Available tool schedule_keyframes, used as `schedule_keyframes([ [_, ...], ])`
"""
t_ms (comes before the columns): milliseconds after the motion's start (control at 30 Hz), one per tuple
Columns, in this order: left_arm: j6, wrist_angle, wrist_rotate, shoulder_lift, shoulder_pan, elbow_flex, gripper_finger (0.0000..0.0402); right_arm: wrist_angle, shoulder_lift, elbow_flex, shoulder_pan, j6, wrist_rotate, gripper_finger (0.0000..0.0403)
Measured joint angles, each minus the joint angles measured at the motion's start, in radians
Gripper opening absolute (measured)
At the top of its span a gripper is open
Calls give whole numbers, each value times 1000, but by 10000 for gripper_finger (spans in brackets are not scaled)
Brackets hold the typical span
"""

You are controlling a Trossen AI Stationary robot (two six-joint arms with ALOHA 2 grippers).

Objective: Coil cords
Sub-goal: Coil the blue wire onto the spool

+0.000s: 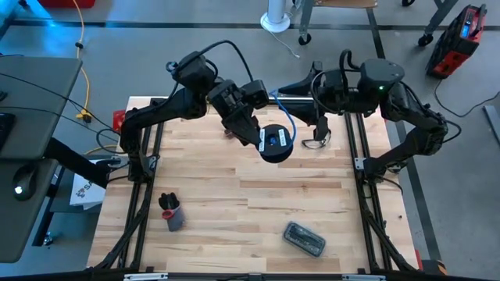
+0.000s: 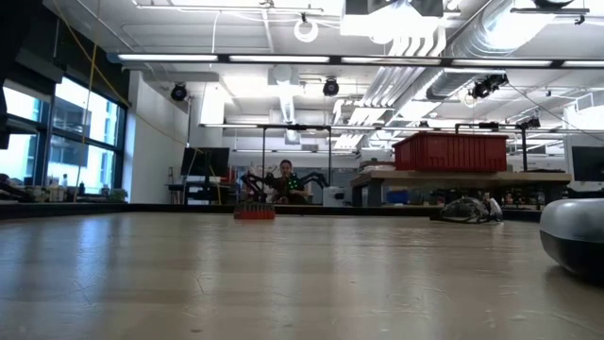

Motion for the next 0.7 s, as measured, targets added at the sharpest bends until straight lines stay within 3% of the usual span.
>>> schedule_keyframes([
  [100,-1,31,-22,0,0,0,0,1,0,0,0,0,14,203],
  [233,0,84,-70,0,0,0,0,1,0,0,-15,27,108,203],
  [567,86,116,-156,0,8,0,0,-6,0,0,-108,285,78,204],
  [700,89,115,-174,0,7,0,0,-7,-12,0,-128,277,74,204],
])
